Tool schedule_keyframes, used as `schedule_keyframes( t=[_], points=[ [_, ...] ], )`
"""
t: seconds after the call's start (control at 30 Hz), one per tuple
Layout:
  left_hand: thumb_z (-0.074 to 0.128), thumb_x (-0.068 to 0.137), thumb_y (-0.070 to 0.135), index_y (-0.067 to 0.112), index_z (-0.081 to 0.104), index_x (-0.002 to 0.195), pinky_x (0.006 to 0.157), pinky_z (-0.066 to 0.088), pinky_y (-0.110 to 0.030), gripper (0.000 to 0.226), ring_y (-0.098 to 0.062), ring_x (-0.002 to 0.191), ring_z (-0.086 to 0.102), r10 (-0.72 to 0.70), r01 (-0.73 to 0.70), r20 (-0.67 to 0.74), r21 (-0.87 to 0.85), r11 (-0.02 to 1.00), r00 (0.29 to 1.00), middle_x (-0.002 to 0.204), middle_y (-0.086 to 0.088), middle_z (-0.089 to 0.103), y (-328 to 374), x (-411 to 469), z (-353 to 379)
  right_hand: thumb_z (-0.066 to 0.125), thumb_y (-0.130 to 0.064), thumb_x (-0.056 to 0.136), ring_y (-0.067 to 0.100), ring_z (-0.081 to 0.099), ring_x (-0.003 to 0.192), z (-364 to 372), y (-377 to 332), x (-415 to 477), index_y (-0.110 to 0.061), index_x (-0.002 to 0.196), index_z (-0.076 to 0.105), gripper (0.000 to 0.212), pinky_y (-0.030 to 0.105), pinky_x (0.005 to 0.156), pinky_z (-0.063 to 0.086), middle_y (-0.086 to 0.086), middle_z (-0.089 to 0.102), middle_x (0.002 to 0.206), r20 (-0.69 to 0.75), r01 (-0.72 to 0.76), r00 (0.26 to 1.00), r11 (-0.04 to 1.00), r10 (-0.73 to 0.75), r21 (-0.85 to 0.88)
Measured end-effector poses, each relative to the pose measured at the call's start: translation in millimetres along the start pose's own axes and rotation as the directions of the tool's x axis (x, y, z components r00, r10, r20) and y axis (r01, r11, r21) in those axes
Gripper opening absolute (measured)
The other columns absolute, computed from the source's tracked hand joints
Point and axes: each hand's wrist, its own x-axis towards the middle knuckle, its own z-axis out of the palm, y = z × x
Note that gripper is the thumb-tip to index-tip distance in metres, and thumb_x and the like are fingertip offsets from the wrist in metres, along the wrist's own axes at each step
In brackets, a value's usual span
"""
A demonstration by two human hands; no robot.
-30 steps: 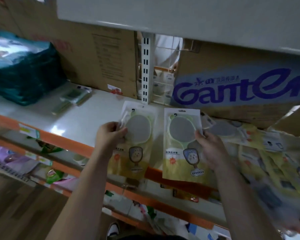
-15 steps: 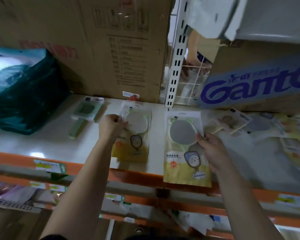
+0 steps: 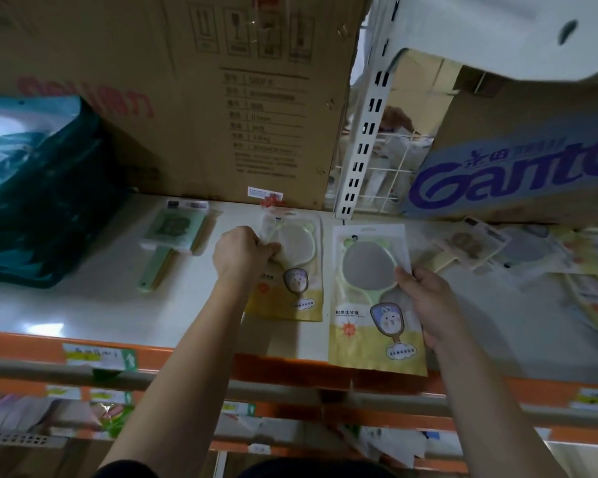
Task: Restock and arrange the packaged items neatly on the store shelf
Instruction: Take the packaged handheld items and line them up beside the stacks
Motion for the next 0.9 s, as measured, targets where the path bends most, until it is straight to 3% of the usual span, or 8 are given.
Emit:
schedule_keyframes(
  t=[0.23,0.37,0.53,0.67,0.77,0.9],
  points=[
    [0.065,0.081,0.047,0.009,0.059,0.101,0.065,0.039,-0.031,0.044,-0.029,0.087,0.056,0.009,-0.009,0.004,-0.021,1.000,1.000,0.099,-0.010,0.062,-2.4,-4.4,-1.8,0.062,-0.018,0.093,0.023,0.072,0.087,9.8,-1.4,9.5,-0.014,0.099,0.070,0.011,0.036,0.078,0.056,0.007,0.076,0.096,0.028,-0.008,1.000,1.000,0.007,0.024],
    [0.056,0.092,0.043,0.009,0.060,0.116,0.073,0.047,-0.034,0.042,-0.028,0.093,0.060,0.128,-0.128,0.008,0.014,0.992,0.992,0.108,-0.012,0.063,-25.3,-23.0,-19.1,0.061,-0.018,0.094,0.023,0.072,0.083,32.6,-9.1,20.0,-0.011,0.097,0.070,0.011,0.035,0.074,0.057,0.009,0.075,0.092,0.070,-0.008,0.998,0.999,0.011,-0.035],
    [0.044,0.097,0.041,0.011,0.058,0.125,0.088,0.046,-0.043,0.043,-0.032,0.110,0.053,0.273,-0.278,0.056,0.105,0.955,0.960,0.120,-0.013,0.060,-57.6,-58.8,-35.8,0.059,-0.011,0.095,0.018,0.070,0.075,78.3,-19.2,36.3,-0.010,0.093,0.068,0.010,0.029,0.067,0.056,0.006,0.072,0.086,0.139,0.031,0.990,0.996,-0.018,-0.089],
    [0.027,0.092,0.048,0.014,0.059,0.120,0.088,0.042,-0.040,0.055,-0.026,0.109,0.052,0.280,-0.285,0.061,0.094,0.954,0.958,0.119,-0.008,0.061,-67.0,-76.9,-43.8,0.060,-0.011,0.094,0.032,0.069,0.090,112.8,-19.1,48.9,-0.002,0.102,0.068,0.015,0.045,0.084,0.056,0.016,0.071,0.097,0.154,0.025,0.988,0.982,0.004,-0.189],
    [0.020,0.089,0.053,0.016,0.060,0.118,0.091,0.041,-0.039,0.062,-0.024,0.108,0.051,0.298,-0.301,0.051,0.085,0.950,0.953,0.117,-0.005,0.061,-70.3,-80.7,-44.5,0.063,-0.012,0.092,0.035,0.068,0.093,131.5,-17.3,53.5,0.004,0.101,0.068,0.019,0.052,0.087,0.054,0.021,0.070,0.100,0.133,0.039,0.991,0.971,-0.007,-0.237],
    [0.020,0.087,0.051,0.014,0.062,0.116,0.089,0.041,-0.039,0.063,-0.025,0.106,0.053,0.292,-0.293,0.023,0.065,0.954,0.956,0.113,-0.006,0.064,-73.8,-80.2,-45.0,0.071,-0.020,0.086,0.030,0.068,0.079,140.1,-17.0,58.2,-0.003,0.087,0.069,0.017,0.034,0.068,0.053,0.012,0.070,0.083,0.092,0.138,0.990,0.907,-0.110,-0.399]
  ],
)
